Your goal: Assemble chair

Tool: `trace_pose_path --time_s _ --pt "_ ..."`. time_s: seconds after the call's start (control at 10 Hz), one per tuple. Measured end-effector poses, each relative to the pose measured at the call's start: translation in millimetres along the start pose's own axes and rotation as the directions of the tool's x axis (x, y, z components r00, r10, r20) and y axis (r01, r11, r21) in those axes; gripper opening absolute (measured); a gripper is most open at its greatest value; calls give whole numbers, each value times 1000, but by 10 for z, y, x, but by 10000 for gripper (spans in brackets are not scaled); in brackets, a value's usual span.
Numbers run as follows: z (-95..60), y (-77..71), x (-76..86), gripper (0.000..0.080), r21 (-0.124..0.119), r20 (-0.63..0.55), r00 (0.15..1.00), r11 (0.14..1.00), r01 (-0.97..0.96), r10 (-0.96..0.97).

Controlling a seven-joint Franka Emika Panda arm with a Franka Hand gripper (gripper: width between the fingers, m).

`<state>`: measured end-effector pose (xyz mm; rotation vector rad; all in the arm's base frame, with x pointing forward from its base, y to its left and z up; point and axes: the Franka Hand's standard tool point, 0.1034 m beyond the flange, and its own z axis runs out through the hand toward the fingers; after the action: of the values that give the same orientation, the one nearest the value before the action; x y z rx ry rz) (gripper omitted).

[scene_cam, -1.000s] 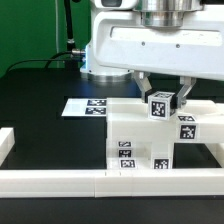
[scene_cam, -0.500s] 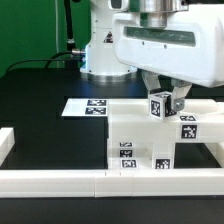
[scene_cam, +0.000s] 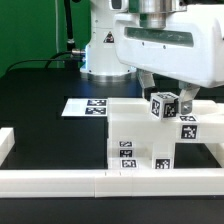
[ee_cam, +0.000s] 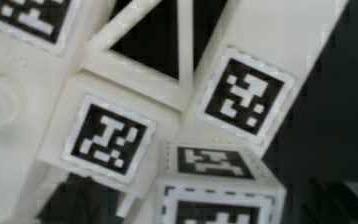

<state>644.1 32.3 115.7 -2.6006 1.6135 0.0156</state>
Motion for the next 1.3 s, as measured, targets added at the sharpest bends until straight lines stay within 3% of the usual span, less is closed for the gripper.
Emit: trace_pose_path --time_s 0.1,0.5,0.8,1.0,1.3 --pt "-2 -9 -15 632 2 2 1000 1000 1 -1" --pt "6 2 -6 649 -5 -2 935 935 354 -354" --pt "18 -2 -36 649 -39 -7 756 755 654 -655" --pt "1 -31 -43 649 -40 -3 623 623 781 -782" --pt "16 -41 -43 649 -58 10 351 350 935 -936"
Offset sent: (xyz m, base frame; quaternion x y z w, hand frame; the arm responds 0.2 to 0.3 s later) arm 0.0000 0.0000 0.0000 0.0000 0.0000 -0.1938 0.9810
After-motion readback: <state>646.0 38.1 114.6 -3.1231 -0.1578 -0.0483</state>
